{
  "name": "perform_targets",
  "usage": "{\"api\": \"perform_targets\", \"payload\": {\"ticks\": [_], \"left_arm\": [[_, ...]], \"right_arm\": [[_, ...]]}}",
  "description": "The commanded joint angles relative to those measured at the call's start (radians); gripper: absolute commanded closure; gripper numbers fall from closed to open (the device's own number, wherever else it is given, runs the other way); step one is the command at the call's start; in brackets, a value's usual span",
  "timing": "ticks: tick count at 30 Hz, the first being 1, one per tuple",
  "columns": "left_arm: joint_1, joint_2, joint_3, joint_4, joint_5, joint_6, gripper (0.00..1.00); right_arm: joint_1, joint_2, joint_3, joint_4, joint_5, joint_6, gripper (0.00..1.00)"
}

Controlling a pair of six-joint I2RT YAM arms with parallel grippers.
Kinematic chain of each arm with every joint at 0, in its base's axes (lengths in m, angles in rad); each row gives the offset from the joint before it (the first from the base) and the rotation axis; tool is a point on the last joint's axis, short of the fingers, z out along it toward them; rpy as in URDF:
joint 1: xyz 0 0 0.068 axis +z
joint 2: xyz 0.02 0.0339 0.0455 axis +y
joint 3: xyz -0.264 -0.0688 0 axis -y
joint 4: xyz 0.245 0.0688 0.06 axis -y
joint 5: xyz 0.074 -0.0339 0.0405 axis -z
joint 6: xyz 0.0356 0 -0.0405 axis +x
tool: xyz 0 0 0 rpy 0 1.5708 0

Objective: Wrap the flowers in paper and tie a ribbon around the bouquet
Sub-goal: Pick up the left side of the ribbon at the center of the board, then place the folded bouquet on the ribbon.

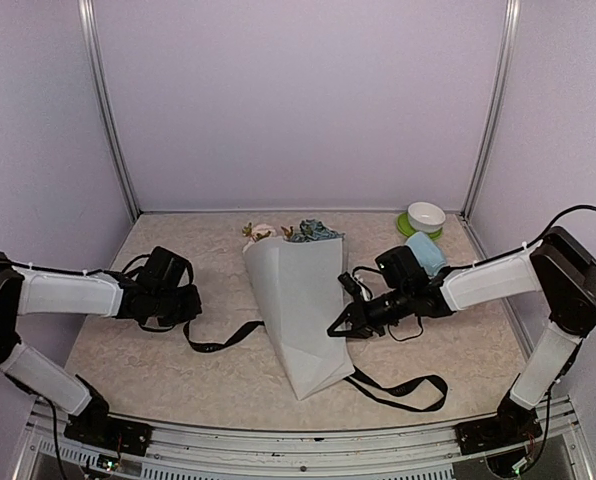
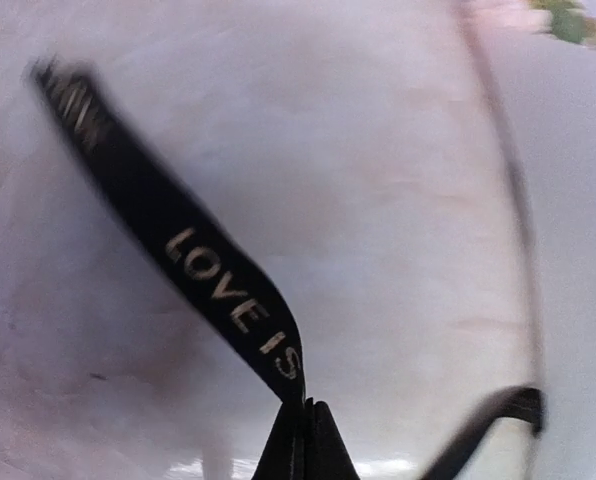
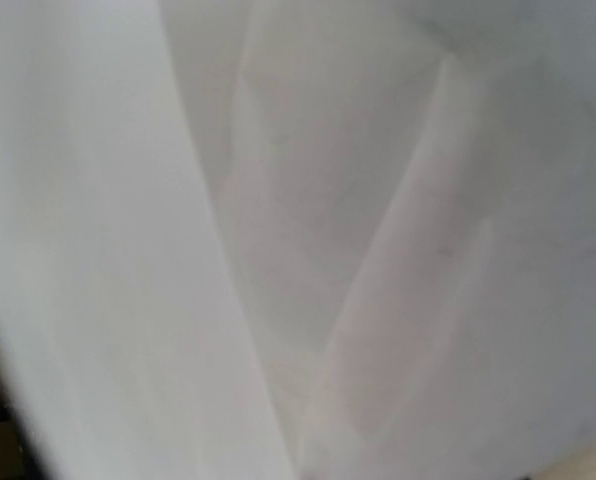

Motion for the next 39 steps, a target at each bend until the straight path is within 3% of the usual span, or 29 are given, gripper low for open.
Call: {"api": "perform_targets", "payload": {"ticks": [1,5,13,19,23,26,30,35,39], "left_arm": [[-0.169,-0.113,0.201,0.044,-0.035,0.119,1.0],[-0.304,-0.047,0.358,0.126,0.051,0.174,1.0],[-0.39,0.254,0.445,0.307,0.262,0.106,1.0],[-0.416,0.509,0.636,0.234,0.358,0.132,1.0],[-0.398,0.6,0.652,0.196,0.387,0.093,1.0],[-0.396,0.661,0.669,0.153,0.396,0.094,1.0],[-0.391,0.698,0.658,0.154,0.41,0.077,1.0],[-0.389,0.713,0.648,0.167,0.424,0.074,1.0],[-0.39,0.71,0.646,0.171,0.424,0.08,1.0]], "right_arm": [[0.031,0.028,0.036,-0.05,-0.013,-0.032,1.0],[0.038,0.057,0.043,-0.019,-0.051,-0.011,1.0],[0.066,0.1,0.057,0.0,-0.071,0.005,1.0],[0.081,0.108,0.042,0.01,-0.063,0.019,1.0],[0.081,0.064,0.032,-0.026,-0.011,0.002,0.99],[0.081,0.027,0.045,-0.119,0.016,-0.036,0.77],[0.081,-0.066,0.062,-0.297,0.113,-0.112,0.6],[0.065,-0.181,0.118,-0.6,0.314,-0.228,0.32],[0.042,-0.186,0.126,-0.834,0.461,-0.289,0.29]]}}
